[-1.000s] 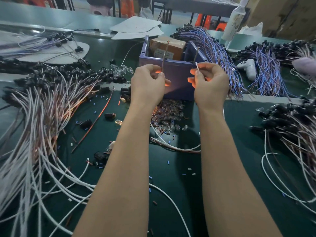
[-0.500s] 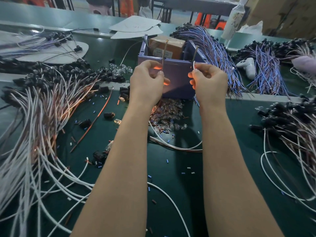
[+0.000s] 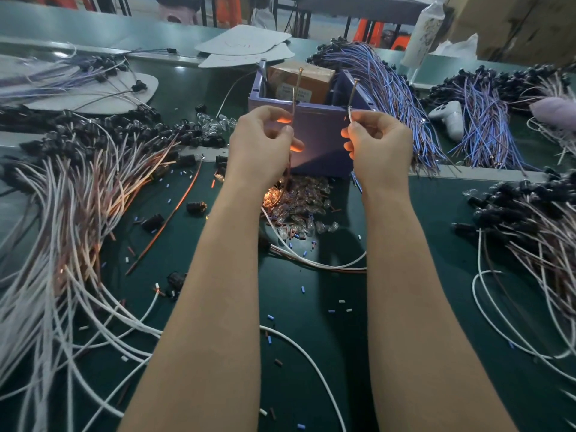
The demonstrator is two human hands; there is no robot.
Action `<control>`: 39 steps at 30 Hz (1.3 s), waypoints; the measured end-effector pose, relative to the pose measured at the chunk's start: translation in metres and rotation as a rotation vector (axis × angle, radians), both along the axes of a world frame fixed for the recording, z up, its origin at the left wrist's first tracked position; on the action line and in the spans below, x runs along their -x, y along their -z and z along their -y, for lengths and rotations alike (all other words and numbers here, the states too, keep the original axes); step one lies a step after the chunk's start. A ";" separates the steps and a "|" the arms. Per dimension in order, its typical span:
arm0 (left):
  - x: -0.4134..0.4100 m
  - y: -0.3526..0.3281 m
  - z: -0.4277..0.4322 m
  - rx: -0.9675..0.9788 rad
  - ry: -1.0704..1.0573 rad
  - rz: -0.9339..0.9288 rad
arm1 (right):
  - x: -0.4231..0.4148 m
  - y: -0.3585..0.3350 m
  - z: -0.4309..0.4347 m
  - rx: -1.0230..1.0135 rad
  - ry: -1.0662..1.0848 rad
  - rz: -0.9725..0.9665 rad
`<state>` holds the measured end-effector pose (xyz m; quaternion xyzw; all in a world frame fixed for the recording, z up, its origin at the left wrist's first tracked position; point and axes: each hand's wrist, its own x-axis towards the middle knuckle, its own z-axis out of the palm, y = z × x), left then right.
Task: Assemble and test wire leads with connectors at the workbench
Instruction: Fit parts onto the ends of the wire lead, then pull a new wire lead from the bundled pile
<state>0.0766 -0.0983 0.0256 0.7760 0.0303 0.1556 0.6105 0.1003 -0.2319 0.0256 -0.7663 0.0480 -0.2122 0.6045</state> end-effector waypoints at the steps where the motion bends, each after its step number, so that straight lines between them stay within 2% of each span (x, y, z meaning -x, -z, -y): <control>1: 0.001 -0.001 -0.001 -0.009 0.006 -0.009 | 0.000 -0.001 0.001 0.045 0.044 0.003; 3: 0.005 -0.004 -0.004 -0.038 0.054 -0.050 | 0.005 -0.008 0.001 0.178 0.227 0.090; 5: 0.009 -0.008 -0.008 -0.084 0.138 -0.138 | 0.020 -0.022 -0.003 0.233 0.344 0.320; 7: 0.011 -0.010 -0.014 -0.137 0.134 -0.199 | 0.035 -0.033 -0.012 0.262 0.233 0.504; 8: 0.011 -0.010 -0.018 -0.165 0.076 -0.197 | 0.042 -0.035 -0.018 0.321 0.113 0.513; 9: 0.011 -0.010 -0.022 -0.196 -0.010 -0.188 | 0.048 -0.035 -0.025 0.420 -0.029 0.438; 11: 0.014 -0.006 -0.033 -0.300 -0.174 -0.213 | 0.052 -0.022 -0.037 0.715 -0.280 0.109; 13: 0.023 -0.001 -0.040 -0.418 -0.198 -0.316 | 0.053 0.002 -0.048 0.945 -0.383 -0.247; 14: 0.028 0.001 -0.042 -0.459 -0.168 -0.372 | 0.054 0.013 -0.052 1.003 -0.378 -0.351; 17: 0.037 0.008 -0.044 -0.551 -0.092 -0.474 | 0.056 0.033 -0.061 1.023 -0.254 -0.404; 22: 0.043 0.011 -0.037 -0.569 -0.028 -0.498 | 0.059 0.032 -0.063 0.977 -0.150 -0.277; 24: 0.046 0.005 -0.027 -0.499 0.032 -0.424 | 0.062 0.022 -0.057 0.796 -0.161 -0.161; 27: 0.050 -0.015 -0.007 -0.316 0.055 -0.147 | 0.069 -0.006 -0.042 0.536 -0.214 -0.009; 29: 0.050 -0.034 0.009 -0.192 0.025 0.036 | 0.074 -0.025 -0.028 0.469 -0.195 0.059; 32: 0.052 -0.066 0.035 -0.047 0.062 0.195 | 0.087 -0.051 0.001 0.378 -0.187 0.147; 34: 0.056 -0.091 0.051 0.184 0.112 0.254 | 0.101 -0.070 0.027 0.407 -0.144 0.185; 36: 0.058 -0.111 0.068 0.422 0.161 0.314 | 0.123 -0.090 0.063 0.548 -0.071 0.234; 39: 0.056 -0.126 0.105 0.650 0.205 0.360 | 0.163 -0.116 0.126 0.700 0.070 0.268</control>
